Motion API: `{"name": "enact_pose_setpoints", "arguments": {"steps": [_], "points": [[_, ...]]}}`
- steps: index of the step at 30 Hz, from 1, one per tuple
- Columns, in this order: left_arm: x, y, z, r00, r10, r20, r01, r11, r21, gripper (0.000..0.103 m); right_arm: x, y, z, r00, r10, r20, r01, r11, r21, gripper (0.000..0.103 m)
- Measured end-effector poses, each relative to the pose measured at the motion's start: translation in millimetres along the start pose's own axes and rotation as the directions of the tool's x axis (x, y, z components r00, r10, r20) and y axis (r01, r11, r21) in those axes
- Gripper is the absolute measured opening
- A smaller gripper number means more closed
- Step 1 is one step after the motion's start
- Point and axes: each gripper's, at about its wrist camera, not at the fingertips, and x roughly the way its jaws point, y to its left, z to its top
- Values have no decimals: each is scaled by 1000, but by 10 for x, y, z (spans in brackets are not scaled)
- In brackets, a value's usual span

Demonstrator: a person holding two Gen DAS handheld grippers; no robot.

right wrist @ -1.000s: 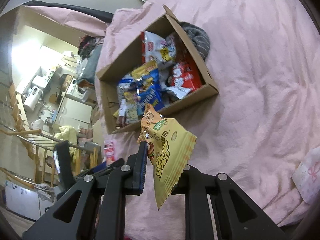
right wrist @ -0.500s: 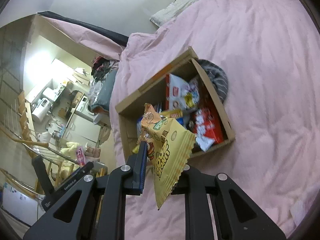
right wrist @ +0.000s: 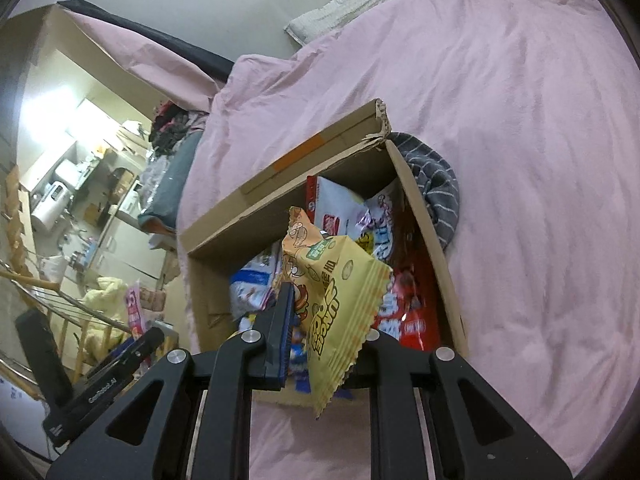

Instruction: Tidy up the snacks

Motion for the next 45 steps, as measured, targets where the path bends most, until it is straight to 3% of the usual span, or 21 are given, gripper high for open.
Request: {"name": "enact_pose_setpoints", "arguments": {"steps": [6, 11, 23, 24, 27, 28, 29, 31, 32, 33, 37, 40, 45], "points": [[391, -478, 224, 998, -44, -42, 47, 996, 76, 52, 242, 25, 95, 999, 9, -37, -9, 1000, -21, 17], [691, -722, 295, 996, -28, -86, 40, 990, 135, 52, 494, 111, 155, 997, 1, -72, -5, 998, -57, 17], [959, -695, 325, 994, -15, -112, 32, 988, 151, 54, 775, 320, 171, 992, -46, -115, 25, 984, -175, 21], [940, -687, 321, 994, -16, -108, 33, 988, 152, 56, 769, 335, 177, 993, -48, -110, 28, 984, -177, 21], [887, -635, 318, 995, -9, -96, 22, 989, 144, 80, 700, 363, 203, 994, -60, -87, 43, 981, -187, 21], [856, -605, 321, 996, -9, -88, 21, 991, 135, 82, 663, 368, 215, 995, -60, -73, 45, 980, -192, 22], [840, -582, 324, 996, -3, -84, 14, 991, 130, 82, 639, 370, 222, 996, -61, -66, 47, 980, -191, 26], [786, -528, 328, 997, 10, -74, -1, 993, 119, 82, 575, 356, 257, 998, -37, -47, 28, 984, -175, 46], [744, -498, 326, 998, -3, -67, 10, 994, 110, 82, 536, 350, 266, 999, -19, -36, 13, 986, -165, 68], [712, -481, 321, 998, -3, -61, 9, 994, 105, 82, 482, 343, 272, 1000, -1, -16, -2, 988, -155, 79], [548, -375, 298, 999, 36, -22, -35, 998, 58, 82, 318, 363, 305, 999, 42, 21, -38, 987, -153, 80], [437, -254, 276, 999, 33, -13, -33, 999, 0, 82, 225, 431, 292, 999, 1, 49, 9, 982, -188, 82], [222, -89, 193, 999, 44, -1, -44, 998, -40, 86, -4, 550, 166, 995, -30, 97, 52, 971, -235, 96]]}}
